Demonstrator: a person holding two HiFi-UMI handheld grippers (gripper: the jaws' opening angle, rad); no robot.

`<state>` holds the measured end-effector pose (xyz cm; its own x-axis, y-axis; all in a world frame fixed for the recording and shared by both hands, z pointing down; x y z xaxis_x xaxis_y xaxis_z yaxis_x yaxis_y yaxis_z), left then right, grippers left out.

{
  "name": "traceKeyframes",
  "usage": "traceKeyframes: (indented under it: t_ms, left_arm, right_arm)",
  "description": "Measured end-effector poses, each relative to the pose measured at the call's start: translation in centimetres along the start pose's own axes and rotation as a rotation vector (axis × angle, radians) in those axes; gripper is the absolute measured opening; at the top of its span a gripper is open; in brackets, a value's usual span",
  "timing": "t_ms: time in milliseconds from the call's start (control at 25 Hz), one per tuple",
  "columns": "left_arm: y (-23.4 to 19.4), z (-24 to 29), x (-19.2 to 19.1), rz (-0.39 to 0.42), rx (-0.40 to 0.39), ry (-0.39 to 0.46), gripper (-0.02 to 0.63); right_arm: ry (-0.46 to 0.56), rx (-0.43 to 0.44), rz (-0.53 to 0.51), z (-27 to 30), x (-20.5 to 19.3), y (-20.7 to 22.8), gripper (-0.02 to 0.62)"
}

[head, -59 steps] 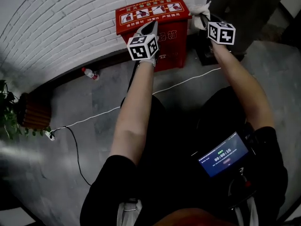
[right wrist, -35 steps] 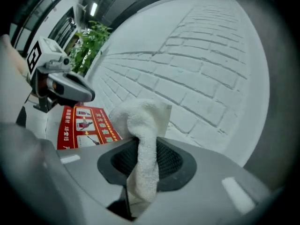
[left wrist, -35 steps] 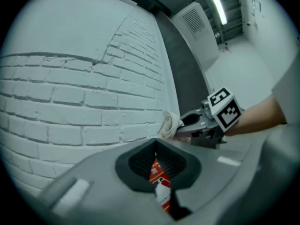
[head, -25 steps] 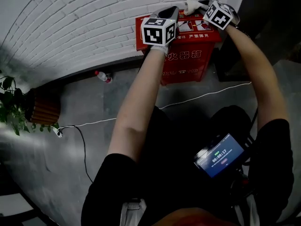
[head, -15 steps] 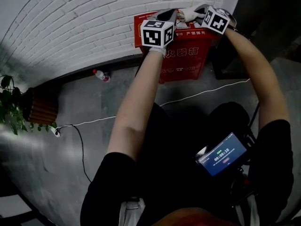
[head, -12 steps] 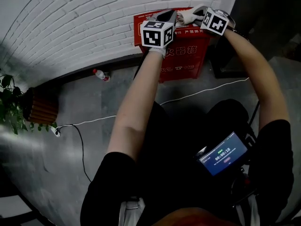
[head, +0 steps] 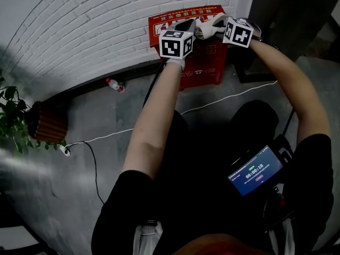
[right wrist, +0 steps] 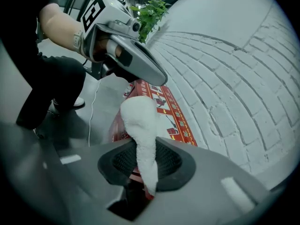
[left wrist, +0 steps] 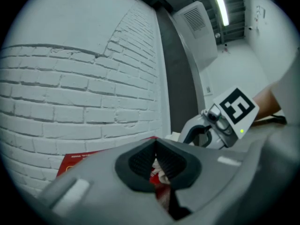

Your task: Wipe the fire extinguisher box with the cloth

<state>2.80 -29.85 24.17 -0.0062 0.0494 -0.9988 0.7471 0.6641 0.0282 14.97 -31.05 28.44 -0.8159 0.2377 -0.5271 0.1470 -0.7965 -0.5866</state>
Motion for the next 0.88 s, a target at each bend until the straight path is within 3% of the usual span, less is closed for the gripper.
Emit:
traceKeyframes:
  t_ms: [320, 640, 880]
  left_arm:
    - [-0.7, -1.4, 0.2, 0.02, 0.014, 0.013, -0.001]
    - [-4.0, -2.5, 2.6, 0.003, 0.067, 0.044, -0.002]
    - [-7.2, -2.7, 5.5, -0.014, 0.127, 0.044, -0.001]
  right_arm:
    - [-0.014, 0.068, -0.05, -0.8, 1.2, -2.2, 0.087]
    - [0.058, -0.036, -0.019, -2.6, 4.9, 4.0, 0.087]
    - [0.048, -0.115, -0.029, -1.8, 8.3, 8.5, 0.087]
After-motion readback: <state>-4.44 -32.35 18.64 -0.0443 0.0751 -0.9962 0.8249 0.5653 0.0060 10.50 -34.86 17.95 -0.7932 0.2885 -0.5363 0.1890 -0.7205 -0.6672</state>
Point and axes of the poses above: the fingertips, and each gripper's own axes: z forward along the fingers, y to its right, x out of its top, the point moved 6 cm from there along -z, backward along the fingers, and after that the axes turned 9 degrees about y, right-handed, at the moved point
